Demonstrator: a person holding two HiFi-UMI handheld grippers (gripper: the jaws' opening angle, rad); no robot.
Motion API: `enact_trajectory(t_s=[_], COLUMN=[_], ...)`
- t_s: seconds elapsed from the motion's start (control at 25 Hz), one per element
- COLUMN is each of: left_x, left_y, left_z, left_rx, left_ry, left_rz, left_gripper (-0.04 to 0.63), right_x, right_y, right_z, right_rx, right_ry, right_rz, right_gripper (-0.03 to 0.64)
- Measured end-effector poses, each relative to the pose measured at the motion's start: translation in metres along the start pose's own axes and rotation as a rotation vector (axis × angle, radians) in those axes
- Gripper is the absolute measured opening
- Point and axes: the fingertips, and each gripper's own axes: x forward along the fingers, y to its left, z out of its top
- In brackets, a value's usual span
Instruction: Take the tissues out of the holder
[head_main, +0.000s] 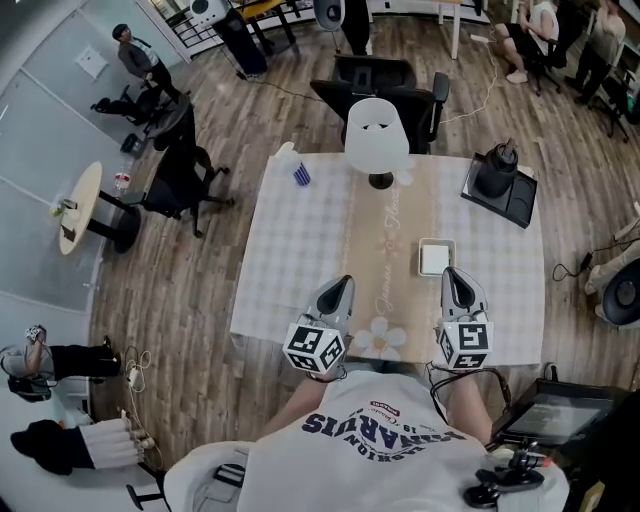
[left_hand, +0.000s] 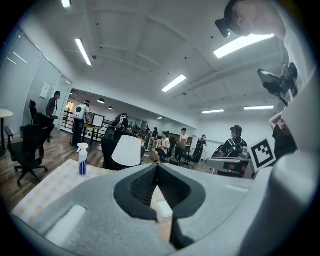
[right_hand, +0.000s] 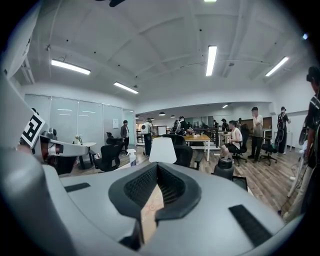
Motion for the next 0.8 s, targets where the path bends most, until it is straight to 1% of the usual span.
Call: enact_trajectory(t_s=[0.16, 0.24, 0.4, 0.6, 0.8], left_x=[0.005, 0.007, 0.006, 0.0, -0.01], left_y=[0.0, 0.0, 0.001, 0.012, 0.014], left_z=[0.019, 0.02, 0.012, 0.006, 0.002], left_rx=[0.007, 0.011, 0.016, 0.022, 0.021], left_ry=[-0.055, -0.065, -0.055, -0.046, -0.045], left_rz=[-0.025, -0.037, -0.061, -0.061, -0.071], left_gripper=[0.0, 0.0, 0.0, 0.0, 0.0], right_x=[-0.001, -0.001, -0.002, 0.007, 0.011], right_y=[-0.001, -0.004, -0.009, -0.008, -0.016], right_z=[0.008, 0.004, -0.01, -0.022, -0.045], right_rx=[-0.031, -0.038, -0.011, -0.027, 0.001], right_ry=[-0.01, -0.001, 0.036, 0.095, 0.173], right_rz=[-0.025, -0.046, -0.083, -0.088, -0.096], right_gripper=[0.006, 0.006, 0.006, 0.006, 0.008])
